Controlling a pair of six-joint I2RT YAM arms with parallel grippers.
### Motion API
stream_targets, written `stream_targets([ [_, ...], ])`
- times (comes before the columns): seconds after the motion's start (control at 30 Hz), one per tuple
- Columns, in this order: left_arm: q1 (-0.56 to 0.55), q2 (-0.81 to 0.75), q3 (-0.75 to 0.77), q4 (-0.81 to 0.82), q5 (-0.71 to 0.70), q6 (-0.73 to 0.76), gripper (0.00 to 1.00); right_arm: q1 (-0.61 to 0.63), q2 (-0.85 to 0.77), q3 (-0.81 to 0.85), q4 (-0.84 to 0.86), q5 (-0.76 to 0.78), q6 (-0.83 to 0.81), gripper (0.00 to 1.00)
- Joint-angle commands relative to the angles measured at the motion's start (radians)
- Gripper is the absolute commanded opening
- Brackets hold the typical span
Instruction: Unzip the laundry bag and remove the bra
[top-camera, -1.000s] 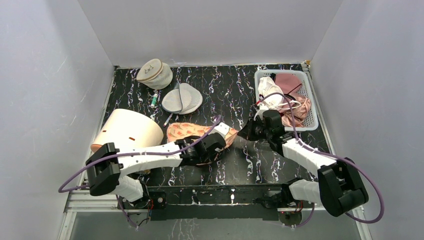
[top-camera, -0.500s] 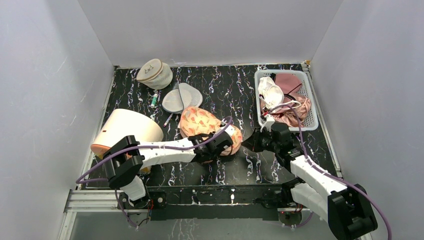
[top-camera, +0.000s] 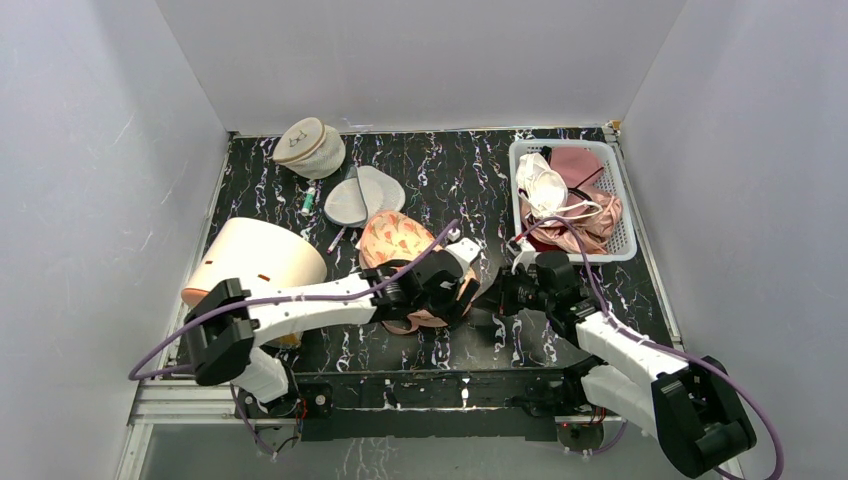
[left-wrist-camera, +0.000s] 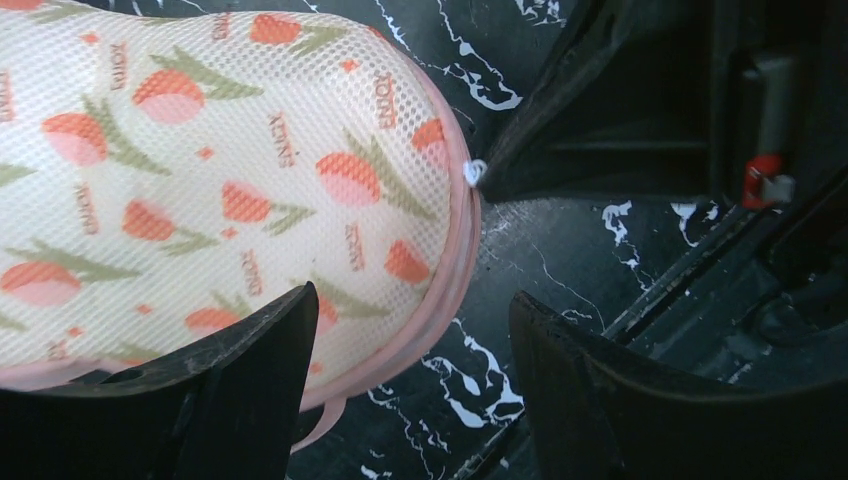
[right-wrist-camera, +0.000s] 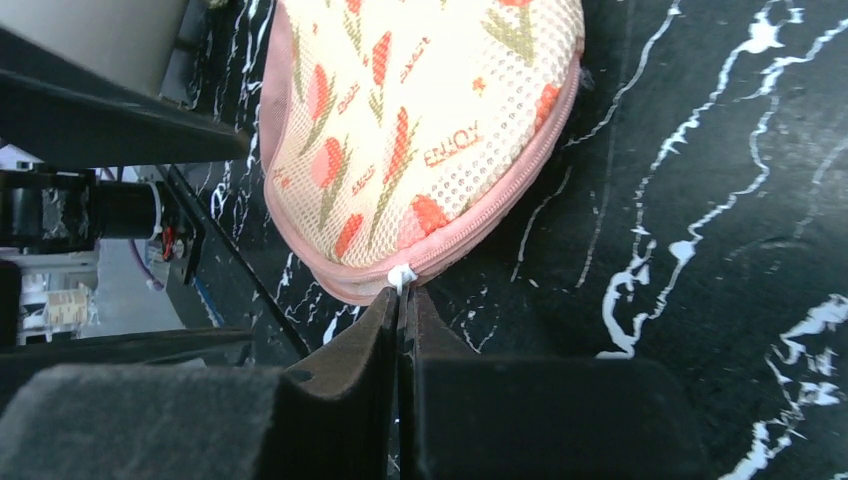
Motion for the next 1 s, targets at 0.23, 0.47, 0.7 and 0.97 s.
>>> stream_targets([
  [0.23,-0.001,0.151,0.073,-0.004,-0.02,-0.019,0.48,0.048,-0.066,0.019,0.068,-0.038,0.028,0.0],
  [0.47,0.0,0.117,0.054,-0.052,-0.063,-0.007,0.13,0.049,-0.05,0.047,0.021,0.036,0.006,0.0],
  [0.7,0.0,0.001,0.002,-0.113,-0.104,0.0,0.0,0.048,-0.012,0.098,-0.012,0.162,-0.018,0.0],
  [0.97,0.0,-0.108,-0.068,-0.158,-0.139,-0.036,0.0,0.045,0.03,0.155,-0.044,0.316,-0.044,0.0],
])
